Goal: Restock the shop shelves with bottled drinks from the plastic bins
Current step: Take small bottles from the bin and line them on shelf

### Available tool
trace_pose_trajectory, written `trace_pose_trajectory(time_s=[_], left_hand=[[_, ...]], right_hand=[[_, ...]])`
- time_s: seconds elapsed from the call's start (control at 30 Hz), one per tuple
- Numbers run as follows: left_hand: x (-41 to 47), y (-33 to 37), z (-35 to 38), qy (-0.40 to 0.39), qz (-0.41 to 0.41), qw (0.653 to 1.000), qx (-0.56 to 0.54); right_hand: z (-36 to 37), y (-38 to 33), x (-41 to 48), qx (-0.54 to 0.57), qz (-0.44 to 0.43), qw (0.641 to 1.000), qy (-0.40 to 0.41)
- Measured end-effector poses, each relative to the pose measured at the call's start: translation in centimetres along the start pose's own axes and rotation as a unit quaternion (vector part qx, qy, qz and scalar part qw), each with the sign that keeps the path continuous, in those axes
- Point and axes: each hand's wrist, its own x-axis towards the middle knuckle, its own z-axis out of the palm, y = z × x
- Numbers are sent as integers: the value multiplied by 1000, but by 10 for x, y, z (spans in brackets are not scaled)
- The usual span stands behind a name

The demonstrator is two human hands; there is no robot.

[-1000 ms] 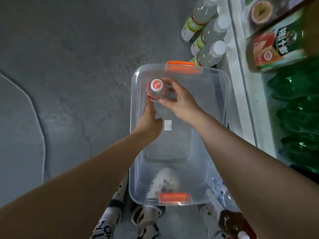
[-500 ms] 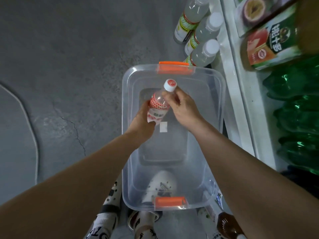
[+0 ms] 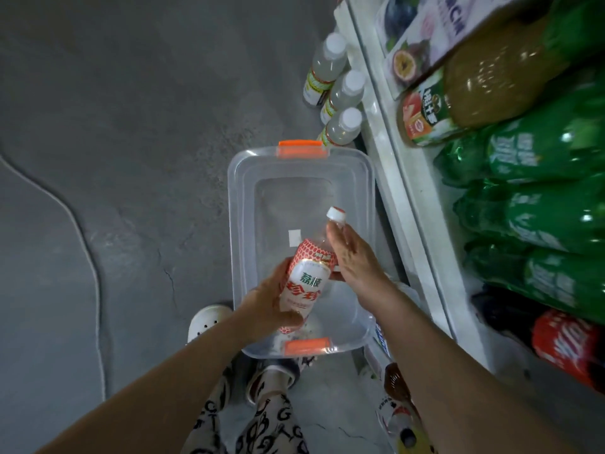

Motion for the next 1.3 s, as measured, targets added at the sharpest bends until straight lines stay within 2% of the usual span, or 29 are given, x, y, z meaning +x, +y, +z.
trace_pose_trajectory(time_s=[0.13, 0.27, 0.47, 0.63, 0.8, 0.93, 1.13, 1.3], left_hand=[[-50, 33, 1, -23, 5, 1000, 12], [-111, 80, 4, -37, 32, 999, 10], [-213, 155, 14, -43, 76, 994, 69], [-288, 200, 26, -45, 115, 983, 133], [-347, 231, 37, -106, 151, 968, 167], [-396, 252, 43, -154, 193, 947, 208], [-468, 272, 58, -216, 226, 910, 272], [-515, 272, 86, -283, 258, 862, 333]], right_hand=[[-11, -20, -61, 35, 15, 999, -18], [-23, -47, -126, 64, -13, 997, -27], [-47, -99, -229, 110, -46, 993, -9], [-65, -134, -330, 154, -95, 983, 43], [-68, -147, -418, 188, -115, 970, 101], [-53, -150, -482, 239, -133, 942, 193], [-14, -145, -572, 310, -143, 880, 330], [12, -123, -653, 356, -158, 831, 397]])
